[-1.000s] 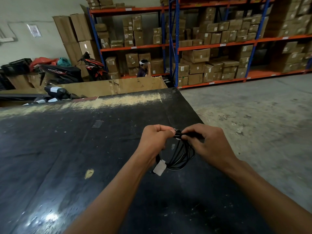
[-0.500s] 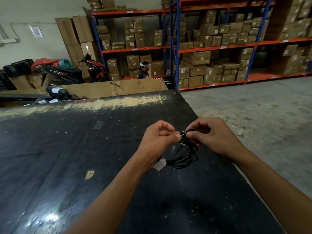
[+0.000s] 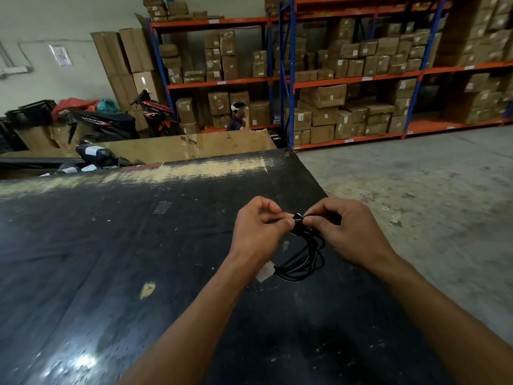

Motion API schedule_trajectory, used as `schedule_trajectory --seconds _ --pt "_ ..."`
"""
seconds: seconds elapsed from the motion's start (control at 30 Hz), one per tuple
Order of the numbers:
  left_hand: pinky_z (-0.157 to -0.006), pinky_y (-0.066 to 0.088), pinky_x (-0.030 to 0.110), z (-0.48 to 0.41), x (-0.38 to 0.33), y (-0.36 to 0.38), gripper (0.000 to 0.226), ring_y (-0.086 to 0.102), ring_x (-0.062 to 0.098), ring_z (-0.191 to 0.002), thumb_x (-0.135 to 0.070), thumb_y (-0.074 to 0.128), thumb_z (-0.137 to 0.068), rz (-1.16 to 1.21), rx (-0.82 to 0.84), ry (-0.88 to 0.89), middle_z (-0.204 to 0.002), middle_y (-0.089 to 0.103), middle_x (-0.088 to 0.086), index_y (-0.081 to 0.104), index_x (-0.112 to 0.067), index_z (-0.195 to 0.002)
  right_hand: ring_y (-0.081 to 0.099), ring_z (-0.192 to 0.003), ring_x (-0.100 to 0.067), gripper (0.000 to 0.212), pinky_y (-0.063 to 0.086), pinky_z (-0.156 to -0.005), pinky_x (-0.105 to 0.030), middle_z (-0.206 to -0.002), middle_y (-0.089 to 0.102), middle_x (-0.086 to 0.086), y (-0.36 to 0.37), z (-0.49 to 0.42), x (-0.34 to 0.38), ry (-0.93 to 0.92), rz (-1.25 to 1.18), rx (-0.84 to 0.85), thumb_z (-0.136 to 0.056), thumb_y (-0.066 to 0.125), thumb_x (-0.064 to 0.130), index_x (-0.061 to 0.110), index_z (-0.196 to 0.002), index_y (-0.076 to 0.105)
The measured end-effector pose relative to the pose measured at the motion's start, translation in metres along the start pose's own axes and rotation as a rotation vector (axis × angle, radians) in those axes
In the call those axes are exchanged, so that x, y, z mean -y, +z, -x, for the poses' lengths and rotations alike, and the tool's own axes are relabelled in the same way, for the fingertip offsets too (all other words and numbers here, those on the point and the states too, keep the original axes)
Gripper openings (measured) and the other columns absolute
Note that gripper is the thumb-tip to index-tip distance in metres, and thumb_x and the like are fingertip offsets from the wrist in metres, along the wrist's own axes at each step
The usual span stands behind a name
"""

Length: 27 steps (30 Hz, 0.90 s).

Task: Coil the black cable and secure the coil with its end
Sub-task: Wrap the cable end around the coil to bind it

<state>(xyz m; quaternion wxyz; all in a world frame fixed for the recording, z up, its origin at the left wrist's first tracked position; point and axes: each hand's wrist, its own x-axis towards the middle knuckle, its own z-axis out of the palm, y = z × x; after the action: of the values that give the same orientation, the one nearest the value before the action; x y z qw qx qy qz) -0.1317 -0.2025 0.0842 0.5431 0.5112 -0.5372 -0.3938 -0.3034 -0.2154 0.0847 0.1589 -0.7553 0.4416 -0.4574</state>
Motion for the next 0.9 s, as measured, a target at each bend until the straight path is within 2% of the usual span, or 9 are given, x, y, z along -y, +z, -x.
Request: schedule_trajectory --seconds 0.1,0.2,0.37,0.47,0.57,0.63,0.73,0.83,0.9 --pt "-0.068 0.056 0.019 -0.001 0.001 0.0 0.026 0.074 0.011 -0.077 0.0 0.076 -0.079 -0.014 -0.01 -0.015 -0.079 0.077 0.002 0.057 -0.015 -0.088 0.061 -0.071 -0.01 0.005 0.054 -0.064 -0.031 -0.081 0.066 0.003 0.0 0.0 0.0 -0.186 0.166 -0.015 -0.08 0.076 0.015 0.015 -0.081 0.071" --pt "-0.068 0.055 0.02 -0.003 0.0 -0.001 0.025 0.074 0.009 -0.076 -0.001 0.076 -0.079 -0.011 -0.032 -0.047 -0.078 0.077 -0.001 0.059 -0.013 -0.092 0.061 -0.073 -0.019 0.005 0.053 -0.063 -0.038 -0.083 0.068 -0.003 0.0 0.003 -0.002 -0.354 0.276 -0.001 -0.082 0.074 0.01 0.009 -0.086 0.071" --pt "-0.076 0.059 0.031 -0.004 0.002 0.002 0.028 0.074 0.011 -0.076 -0.001 0.077 -0.078 0.035 -0.082 -0.084 -0.074 0.077 -0.005 0.058 -0.015 -0.093 0.062 -0.066 -0.028 0.007 0.052 -0.057 -0.045 -0.079 0.07 -0.008 0.004 0.006 -0.006 -0.413 0.355 -0.067 -0.086 0.071 0.008 0.006 -0.092 0.072" --pt "-0.076 0.058 0.03 -0.005 0.001 0.003 0.027 0.074 0.011 -0.077 -0.001 0.077 -0.078 0.047 -0.14 -0.075 -0.075 0.077 -0.001 0.058 -0.016 -0.091 0.063 -0.066 -0.028 0.017 0.053 -0.058 -0.043 -0.079 0.07 -0.01 0.008 0.013 -0.004 -0.439 0.377 -0.11 -0.091 0.06 0.015 0.004 -0.093 0.072" --pt "-0.071 0.056 0.023 -0.007 -0.003 0.0 0.026 0.074 0.01 -0.078 0.001 0.076 -0.079 0.086 -0.13 -0.051 -0.078 0.078 0.001 0.058 -0.014 -0.091 0.06 -0.077 -0.019 0.016 0.052 -0.067 -0.031 -0.091 0.065 -0.009 0.013 0.016 -0.001 -0.375 0.202 -0.135 -0.092 0.057 0.013 0.002 -0.093 0.069" --pt "-0.07 0.056 0.021 -0.006 -0.006 0.0 0.025 0.074 0.011 -0.078 0.001 0.075 -0.08 0.095 -0.092 -0.026 -0.079 0.078 0.0 0.058 -0.014 -0.092 0.064 -0.085 -0.018 0.008 0.054 -0.073 -0.033 -0.097 0.067 -0.007 0.015 0.014 -0.003 -0.238 0.022 -0.174 -0.093 0.058 0.006 0.004 -0.095 0.066" --pt "-0.073 0.057 0.023 -0.004 -0.009 0.003 0.024 0.074 0.012 -0.078 -0.002 0.076 -0.078 0.071 -0.084 -0.018 -0.079 0.078 0.0 0.062 -0.015 -0.092 0.066 -0.076 -0.015 0.008 0.055 -0.065 -0.039 -0.088 0.07 -0.002 0.016 0.013 -0.005 -0.1 -0.102 -0.172 -0.095 0.056 0.008 0.009 -0.098 0.063" --pt "-0.075 0.057 0.028 -0.005 -0.01 0.004 0.018 0.073 0.016 -0.077 -0.009 0.079 -0.076 0.057 -0.086 -0.076 -0.078 0.077 0.004 0.071 -0.015 -0.091 0.064 -0.07 -0.013 0.006 0.052 -0.059 -0.036 -0.08 0.067 0.0 0.015 0.013 -0.002 -0.124 -0.092 -0.211 -0.095 0.057 0.008 0.01 -0.095 0.063" --pt "-0.068 0.055 0.025 -0.005 -0.01 0.004 0.012 0.07 0.009 -0.069 -0.013 0.079 -0.077 0.043 -0.071 -0.11 -0.074 0.077 0.001 0.076 -0.016 -0.088 0.064 -0.072 -0.012 0.006 0.053 -0.061 -0.033 -0.081 0.067 0.0 0.014 0.012 0.0 -0.136 -0.09 -0.221 -0.095 0.058 0.007 0.009 -0.095 0.064"
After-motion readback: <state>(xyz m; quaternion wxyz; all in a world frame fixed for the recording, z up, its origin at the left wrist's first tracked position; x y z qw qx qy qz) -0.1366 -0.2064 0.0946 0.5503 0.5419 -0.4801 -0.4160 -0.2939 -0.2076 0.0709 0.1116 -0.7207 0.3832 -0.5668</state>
